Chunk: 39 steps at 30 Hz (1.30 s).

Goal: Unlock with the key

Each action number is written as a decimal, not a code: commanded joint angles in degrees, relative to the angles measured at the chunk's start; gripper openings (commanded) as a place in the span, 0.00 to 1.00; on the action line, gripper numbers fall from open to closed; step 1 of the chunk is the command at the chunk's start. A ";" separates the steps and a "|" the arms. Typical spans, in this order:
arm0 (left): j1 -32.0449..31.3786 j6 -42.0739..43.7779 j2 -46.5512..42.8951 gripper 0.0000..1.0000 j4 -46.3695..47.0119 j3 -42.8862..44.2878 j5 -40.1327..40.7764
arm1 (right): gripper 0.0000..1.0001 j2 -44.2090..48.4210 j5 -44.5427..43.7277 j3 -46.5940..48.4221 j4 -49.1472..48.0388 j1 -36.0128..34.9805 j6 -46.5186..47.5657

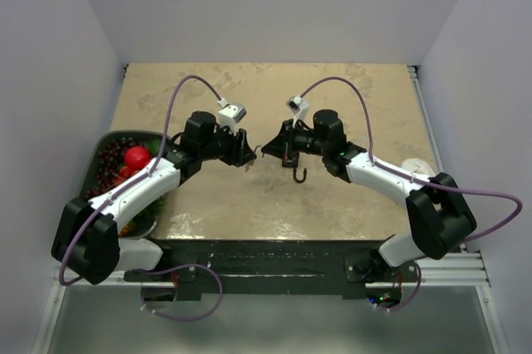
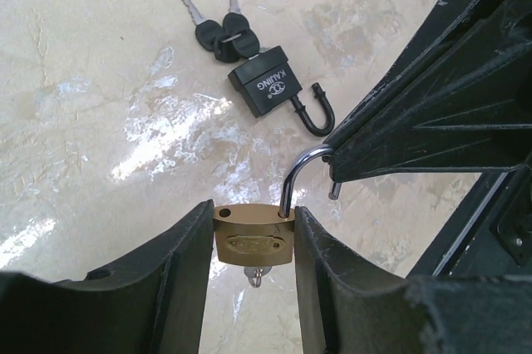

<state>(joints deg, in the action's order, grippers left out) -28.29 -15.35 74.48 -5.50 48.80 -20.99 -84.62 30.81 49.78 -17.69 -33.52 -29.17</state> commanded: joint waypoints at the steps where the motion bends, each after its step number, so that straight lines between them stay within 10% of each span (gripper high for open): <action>1: 0.43 0.42 -1.53 0.00 1.28 2.88 5.71 | 0.00 -0.02 1.10 1.11 -1.02 -1.02 -2.82; 5: 0.43 0.59 -1.44 0.00 -0.83 2.97 4.82 | 0.11 0.42 -0.30 0.93 0.63 -1.02 -2.91; 9: 0.52 1.38 -1.53 0.00 -4.95 2.18 3.69 | 0.56 2.26 -3.99 -0.38 2.13 -0.85 -2.56; 12: 0.61 1.73 -1.27 0.00 -6.27 -0.27 1.14 | 0.69 4.10 -6.80 -1.96 2.66 -0.24 -2.73; 39: -7.39 1.56 25.53 0.00 -17.00 14.73 12.89 | 0.75 25.19 -30.72 -13.30 8.29 1.09 -1.15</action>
<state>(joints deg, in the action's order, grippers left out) -33.91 -12.80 97.12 -21.69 57.80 -12.27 -63.46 5.08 37.87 -10.09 -32.56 -31.33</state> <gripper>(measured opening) 0.448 0.746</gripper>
